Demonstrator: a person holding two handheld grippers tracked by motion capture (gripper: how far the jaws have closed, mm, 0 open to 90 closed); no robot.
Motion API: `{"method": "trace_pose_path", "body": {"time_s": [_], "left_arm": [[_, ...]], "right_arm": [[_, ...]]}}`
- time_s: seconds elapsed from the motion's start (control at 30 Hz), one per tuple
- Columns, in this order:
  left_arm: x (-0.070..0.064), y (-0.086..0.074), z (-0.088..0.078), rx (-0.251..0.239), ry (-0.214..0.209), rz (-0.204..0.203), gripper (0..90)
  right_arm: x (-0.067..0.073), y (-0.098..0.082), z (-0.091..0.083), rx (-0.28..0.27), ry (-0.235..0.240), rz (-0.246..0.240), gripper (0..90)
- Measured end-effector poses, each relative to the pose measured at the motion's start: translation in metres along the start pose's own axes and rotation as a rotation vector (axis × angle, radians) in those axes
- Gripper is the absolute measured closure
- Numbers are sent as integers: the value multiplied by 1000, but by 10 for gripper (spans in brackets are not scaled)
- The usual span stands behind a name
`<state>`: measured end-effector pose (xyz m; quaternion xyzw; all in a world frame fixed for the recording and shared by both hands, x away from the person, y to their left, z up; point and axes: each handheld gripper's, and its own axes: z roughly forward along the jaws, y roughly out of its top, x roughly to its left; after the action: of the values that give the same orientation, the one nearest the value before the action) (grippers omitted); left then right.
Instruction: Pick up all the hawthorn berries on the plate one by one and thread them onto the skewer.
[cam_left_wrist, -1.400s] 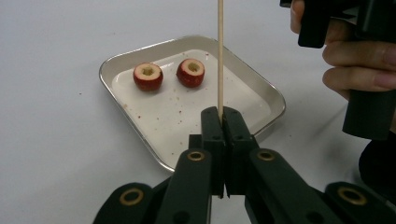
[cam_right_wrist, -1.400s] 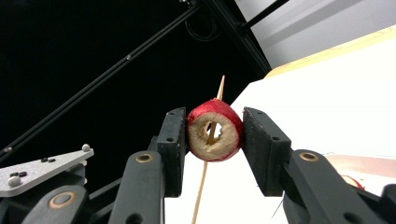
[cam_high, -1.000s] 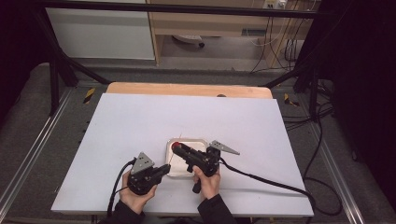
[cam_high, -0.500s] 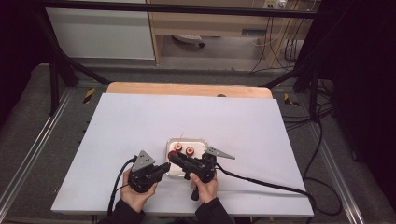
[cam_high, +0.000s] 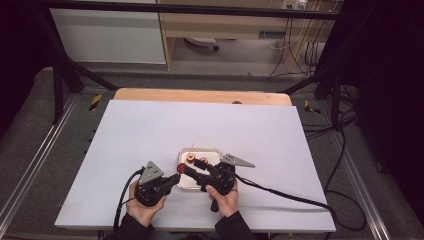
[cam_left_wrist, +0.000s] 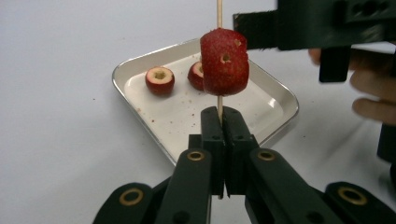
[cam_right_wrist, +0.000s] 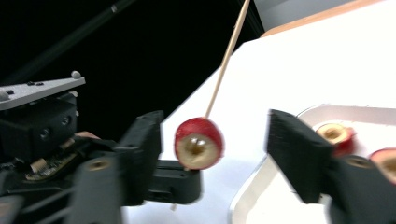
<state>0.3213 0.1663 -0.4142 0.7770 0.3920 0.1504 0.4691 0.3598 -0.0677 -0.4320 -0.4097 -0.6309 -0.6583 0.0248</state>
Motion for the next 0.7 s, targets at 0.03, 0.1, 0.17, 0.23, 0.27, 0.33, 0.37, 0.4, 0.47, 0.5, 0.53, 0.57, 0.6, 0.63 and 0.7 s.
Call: {"method": "trace_pose_path", "body": {"time_s": [0.03, 0.1, 0.17, 0.23, 0.27, 0.33, 0.37, 0.4, 0.47, 0.5, 0.53, 0.57, 0.6, 0.63, 0.7], "left_arm": [[1, 0, -1, 0, 0, 5, 886], [3, 0, -3, 6, 4, 23, 886], [5, -1, -3, 11, 10, 32, 886], [7, -1, -4, 20, 16, 38, 886], [8, -1, -5, 22, 17, 43, 885], [9, -2, -6, 23, 18, 50, 885], [9, -2, -6, 23, 18, 50, 885], [10, -3, -7, 31, 16, 59, 885], [11, -4, -7, 31, 13, 56, 884], [12, -4, -7, 32, 12, 57, 885], [13, -5, -8, 33, 10, 58, 884], [14, -5, -8, 34, 10, 59, 884], [15, -5, -9, 34, 12, 60, 884], [16, -5, -9, 34, 10, 59, 884], [19, -5, -9, 33, 10, 51, 885]], "right_arm": [[0, 4, -2, 17, -18, -18, 289], [-1, 12, -6, 56, -66, -65, 218], [-3, 19, -9, 104, -125, -117, 156], [-6, 23, -11, 153, -158, -151, 104], [-8, 25, -12, 187, -171, -168, 92], [-12, 28, -14, 254, -204, -208, 77], [-13, 30, -15, 285, -215, -229, 72], [-15, 32, -15, 320, -229, -244, 69], [-18, 35, -15, 362, -242, -262, 69], [-19, 38, -16, 380, -254, -262, 72], [-21, 40, -16, 389, -256, -272, 75], [-23, 44, -15, 404, -265, -267, 78], [-24, 47, -15, 414, -270, -271, 83], [-25, 51, -14, 443, -286, -281, 84], [-26, 57, -10, 491, -316, -313, 87]]}}
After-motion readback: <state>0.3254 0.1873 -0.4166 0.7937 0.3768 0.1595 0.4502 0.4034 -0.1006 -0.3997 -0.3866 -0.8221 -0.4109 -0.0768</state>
